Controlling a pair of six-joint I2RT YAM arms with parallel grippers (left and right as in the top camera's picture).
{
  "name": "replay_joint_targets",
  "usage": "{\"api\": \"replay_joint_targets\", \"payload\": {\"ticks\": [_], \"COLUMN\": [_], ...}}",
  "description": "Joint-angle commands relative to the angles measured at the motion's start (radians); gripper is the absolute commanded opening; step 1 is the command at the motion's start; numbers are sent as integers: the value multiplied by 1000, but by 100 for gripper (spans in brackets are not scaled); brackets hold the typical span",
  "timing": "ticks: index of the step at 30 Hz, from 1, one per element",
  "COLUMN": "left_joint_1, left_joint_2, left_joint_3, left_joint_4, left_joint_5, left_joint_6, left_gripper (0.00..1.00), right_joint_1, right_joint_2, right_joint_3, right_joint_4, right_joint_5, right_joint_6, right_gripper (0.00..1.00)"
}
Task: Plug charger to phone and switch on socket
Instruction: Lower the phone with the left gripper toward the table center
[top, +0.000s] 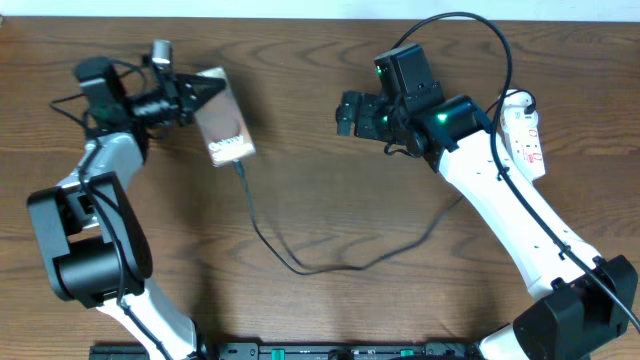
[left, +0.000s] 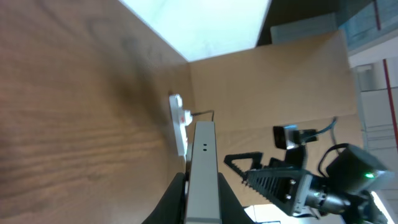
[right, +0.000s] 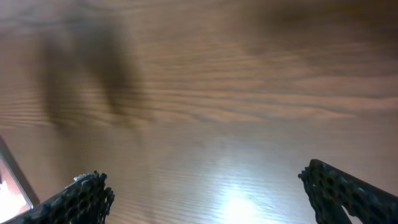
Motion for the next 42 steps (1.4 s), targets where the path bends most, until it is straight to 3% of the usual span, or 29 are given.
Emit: {"api": "replay_joint_targets", "payload": {"ticks": [1,7,13,20,34,35,40,42], "left_joint_1": [-47,-115,-146,-151,-151,-151,-151,-151], "left_joint_2": [-15,-12,-12,-12,-12,-12,-12,-12], "left_joint_3": [-53,-165,-208,-208,-209,-209,-209,-209], "left_joint_4": [6,-26,-311,-487,-587,-587,-596,-600], "left_joint_5": [-58,-193,-454,-634,-761,-761,-761,-761], "left_joint_6": [49,117,268,371,415,415,415,415], "left_gripper": [7,8,7,7,8,8,30,33], "right_joint_1": [-9,-8,-6,5,13,13,13,13], "right_joint_2": [-12,-12,-12,-12,-12,-12,-12,-12], "right_joint_3": [10,10,10,10,10,10,10,10], "right_joint_4": [-36,-53,-70,-64,-54,-53,-51,-48], "right_joint_5": [76,78,78,79,89,89,90,90], "right_joint_6": [-20,-19,-20,-16,-8,-8,-8,-8], "right_gripper": [99,99,99,99,99,99,99,99]}}
